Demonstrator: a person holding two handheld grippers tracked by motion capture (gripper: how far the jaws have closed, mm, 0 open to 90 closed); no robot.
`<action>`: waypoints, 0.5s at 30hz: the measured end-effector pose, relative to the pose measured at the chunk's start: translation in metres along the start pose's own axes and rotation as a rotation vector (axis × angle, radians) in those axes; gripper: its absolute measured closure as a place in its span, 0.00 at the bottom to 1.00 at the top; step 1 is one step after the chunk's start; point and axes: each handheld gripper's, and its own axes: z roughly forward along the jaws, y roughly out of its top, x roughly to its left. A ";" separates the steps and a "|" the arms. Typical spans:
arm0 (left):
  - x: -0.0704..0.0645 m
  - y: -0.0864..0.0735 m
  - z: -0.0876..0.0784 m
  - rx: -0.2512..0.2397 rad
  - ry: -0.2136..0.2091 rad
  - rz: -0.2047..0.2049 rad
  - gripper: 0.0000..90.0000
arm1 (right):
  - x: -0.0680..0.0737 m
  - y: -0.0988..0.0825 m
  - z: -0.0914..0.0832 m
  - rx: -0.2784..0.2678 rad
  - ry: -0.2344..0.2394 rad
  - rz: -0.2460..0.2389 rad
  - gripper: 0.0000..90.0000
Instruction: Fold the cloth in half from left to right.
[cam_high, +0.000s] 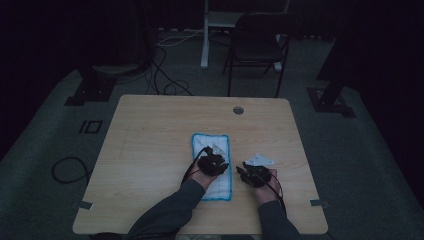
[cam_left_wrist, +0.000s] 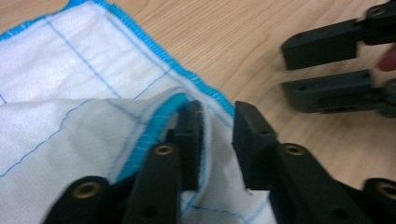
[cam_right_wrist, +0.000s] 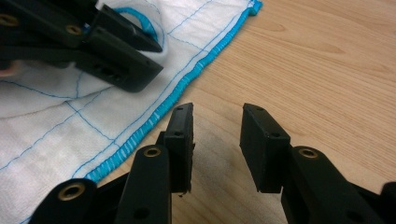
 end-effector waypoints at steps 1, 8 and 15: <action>-0.002 0.001 -0.003 -0.008 0.001 0.000 0.76 | 0.000 0.000 0.000 -0.001 0.000 0.001 0.72; -0.004 0.004 -0.032 -0.036 -0.021 0.000 0.73 | -0.001 0.000 -0.001 -0.002 -0.001 0.004 0.72; 0.011 -0.006 -0.069 -0.111 0.013 -0.066 0.82 | 0.000 0.000 -0.001 -0.001 -0.001 0.007 0.72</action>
